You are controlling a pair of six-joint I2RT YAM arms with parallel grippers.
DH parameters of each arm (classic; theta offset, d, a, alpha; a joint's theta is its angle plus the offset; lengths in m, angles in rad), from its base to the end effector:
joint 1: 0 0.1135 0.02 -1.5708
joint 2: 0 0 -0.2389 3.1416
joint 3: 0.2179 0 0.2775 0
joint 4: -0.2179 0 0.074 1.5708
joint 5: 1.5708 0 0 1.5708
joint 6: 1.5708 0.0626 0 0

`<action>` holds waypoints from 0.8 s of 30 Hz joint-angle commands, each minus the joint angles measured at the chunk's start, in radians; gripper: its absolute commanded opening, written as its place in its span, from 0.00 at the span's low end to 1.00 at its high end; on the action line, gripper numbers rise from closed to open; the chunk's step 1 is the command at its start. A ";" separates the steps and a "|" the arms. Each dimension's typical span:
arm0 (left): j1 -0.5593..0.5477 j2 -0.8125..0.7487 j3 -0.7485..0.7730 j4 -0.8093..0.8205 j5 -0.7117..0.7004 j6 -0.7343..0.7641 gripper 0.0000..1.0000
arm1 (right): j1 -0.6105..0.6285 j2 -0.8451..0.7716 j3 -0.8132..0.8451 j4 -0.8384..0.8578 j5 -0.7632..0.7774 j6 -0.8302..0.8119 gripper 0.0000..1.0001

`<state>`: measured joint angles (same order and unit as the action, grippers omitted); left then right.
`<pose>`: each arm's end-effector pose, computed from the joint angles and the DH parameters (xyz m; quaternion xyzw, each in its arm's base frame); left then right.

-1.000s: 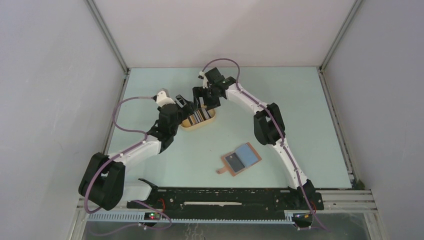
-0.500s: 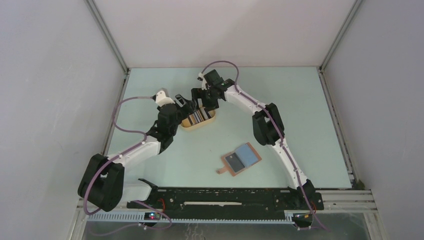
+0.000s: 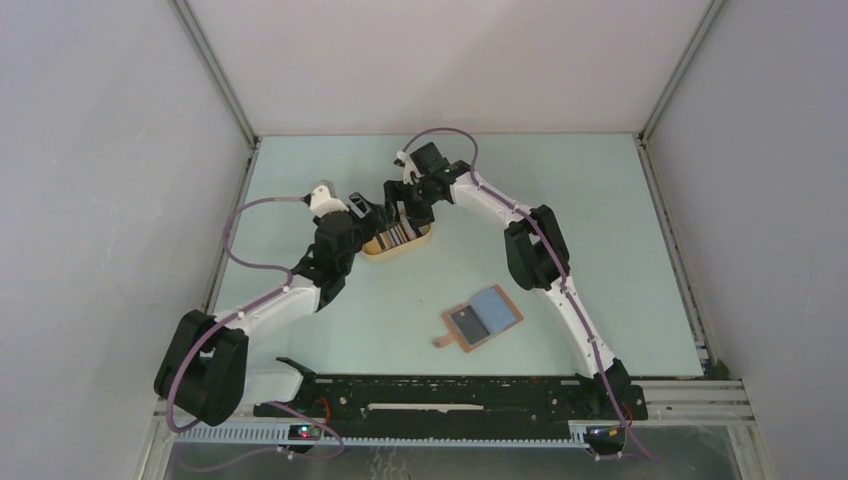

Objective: Put the credit cards into the card holder
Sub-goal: Pick up the credit card from the storage box.

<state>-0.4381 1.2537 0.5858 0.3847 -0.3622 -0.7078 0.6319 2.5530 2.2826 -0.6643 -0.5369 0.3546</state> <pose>0.3016 -0.1168 0.1828 -0.2129 0.7651 -0.1990 0.5742 0.4424 0.3635 0.1288 -0.2087 0.8956 0.3647 0.1463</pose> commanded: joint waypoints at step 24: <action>0.010 -0.037 -0.021 0.054 0.001 -0.001 0.79 | -0.037 -0.011 -0.025 0.035 -0.306 0.002 0.79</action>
<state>-0.4358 1.2469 0.5850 0.3958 -0.3618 -0.7078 0.6033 2.5530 2.2459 -0.6453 -0.7734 0.3534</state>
